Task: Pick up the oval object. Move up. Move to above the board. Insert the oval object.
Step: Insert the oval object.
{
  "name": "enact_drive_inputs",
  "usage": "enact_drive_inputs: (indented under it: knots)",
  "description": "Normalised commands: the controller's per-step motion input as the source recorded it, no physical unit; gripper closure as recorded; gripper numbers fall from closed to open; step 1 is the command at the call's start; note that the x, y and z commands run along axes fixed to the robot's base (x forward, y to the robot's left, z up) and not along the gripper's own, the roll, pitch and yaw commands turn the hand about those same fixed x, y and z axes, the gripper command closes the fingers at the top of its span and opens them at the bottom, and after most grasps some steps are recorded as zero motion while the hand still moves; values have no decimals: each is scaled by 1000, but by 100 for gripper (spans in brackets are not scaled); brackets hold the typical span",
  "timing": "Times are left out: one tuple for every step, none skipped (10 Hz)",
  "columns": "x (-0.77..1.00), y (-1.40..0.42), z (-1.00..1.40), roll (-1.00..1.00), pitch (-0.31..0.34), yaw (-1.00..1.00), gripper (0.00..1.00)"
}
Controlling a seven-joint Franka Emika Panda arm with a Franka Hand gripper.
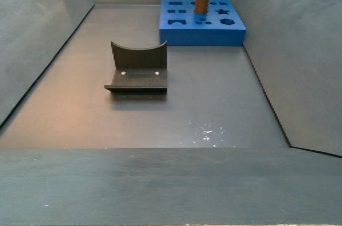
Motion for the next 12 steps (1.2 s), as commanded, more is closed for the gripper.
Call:
enact_drive_inputs:
  knots:
    - [0, -211, -231, 0, 0, -951, 100]
    - [0, -214, -323, 0, 0, -951, 100]
    - [0, -240, -483, 0, -53, -923, 100]
    - [0, -243, -486, 0, -51, -929, 100]
    - [0, -243, -491, 0, -49, -926, 100]
    - [0, -246, -494, 0, -50, -926, 100]
    - [0, -240, -491, 0, -51, -929, 100]
    - [0, -214, -491, 0, -56, -951, 100]
    - [0, -97, -506, 0, -63, -1000, 100]
    - [0, 0, -523, -6, -77, -1000, 100]
    - [0, -23, -489, -51, -149, -1000, 100]
    - [-3, -31, -477, -61, -166, -1000, 100]
